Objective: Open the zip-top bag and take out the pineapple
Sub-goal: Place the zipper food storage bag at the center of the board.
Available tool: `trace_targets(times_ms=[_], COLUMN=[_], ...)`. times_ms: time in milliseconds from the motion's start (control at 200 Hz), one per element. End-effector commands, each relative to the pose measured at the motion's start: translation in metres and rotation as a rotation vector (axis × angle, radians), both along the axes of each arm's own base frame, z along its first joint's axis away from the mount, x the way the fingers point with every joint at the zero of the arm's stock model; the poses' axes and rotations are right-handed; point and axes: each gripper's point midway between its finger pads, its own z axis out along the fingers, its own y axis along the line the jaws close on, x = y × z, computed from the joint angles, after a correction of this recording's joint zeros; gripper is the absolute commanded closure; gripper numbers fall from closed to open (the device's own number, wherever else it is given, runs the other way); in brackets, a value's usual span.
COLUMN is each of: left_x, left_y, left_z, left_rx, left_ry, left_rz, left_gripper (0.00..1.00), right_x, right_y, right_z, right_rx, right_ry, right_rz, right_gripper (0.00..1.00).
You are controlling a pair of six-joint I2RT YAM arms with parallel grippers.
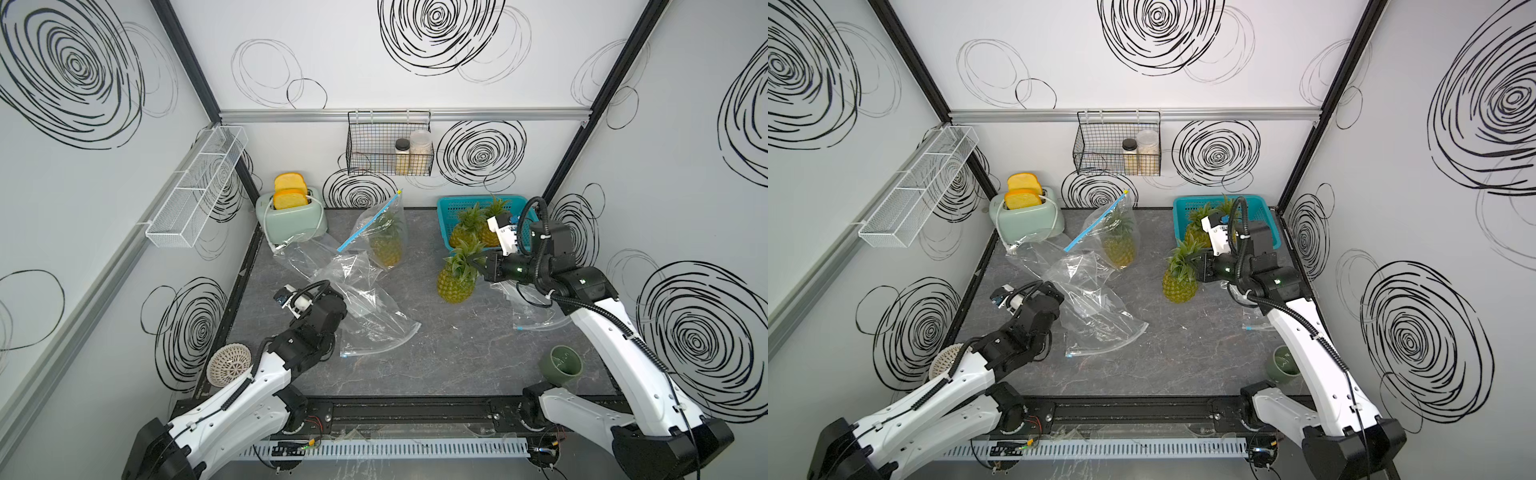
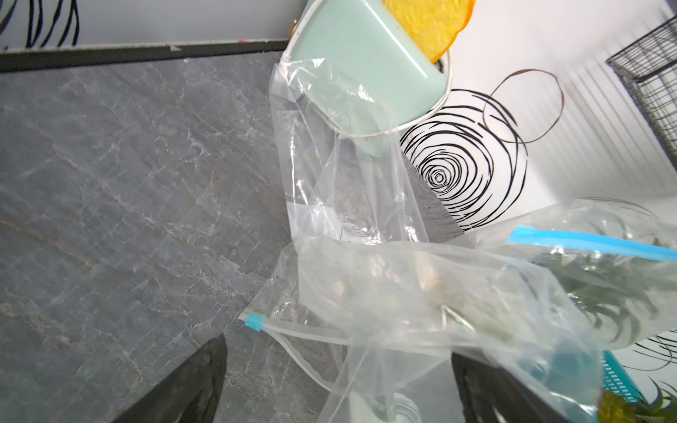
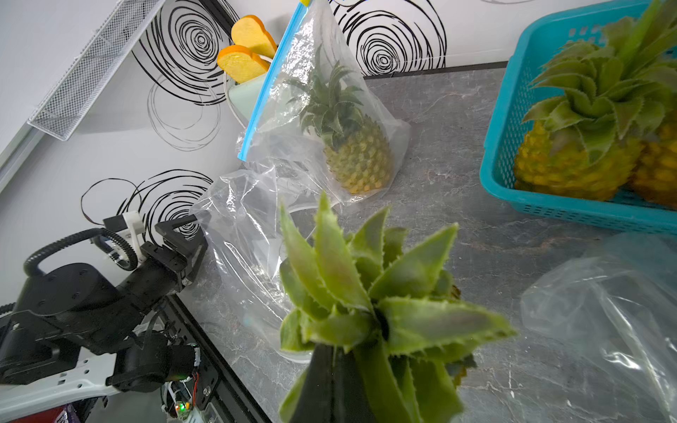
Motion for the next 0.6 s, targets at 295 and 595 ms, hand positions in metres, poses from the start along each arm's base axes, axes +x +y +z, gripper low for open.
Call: trace_targets(times_ms=[295, 595], left_x=[0.017, 0.023], left_y=[-0.002, -0.007], left_z=[0.039, 0.063], left_rx=[0.11, 0.194], left_ry=[-0.114, -0.119], left_rz=[-0.074, -0.163], left_gripper=[0.04, 0.04], right_x=[0.007, 0.008], right_y=[0.002, 0.004], right_z=[0.05, 0.051], right_rx=[0.043, 0.044], right_ry=[-0.17, -0.182], right_rz=[0.012, 0.023], right_gripper=[1.0, 1.0])
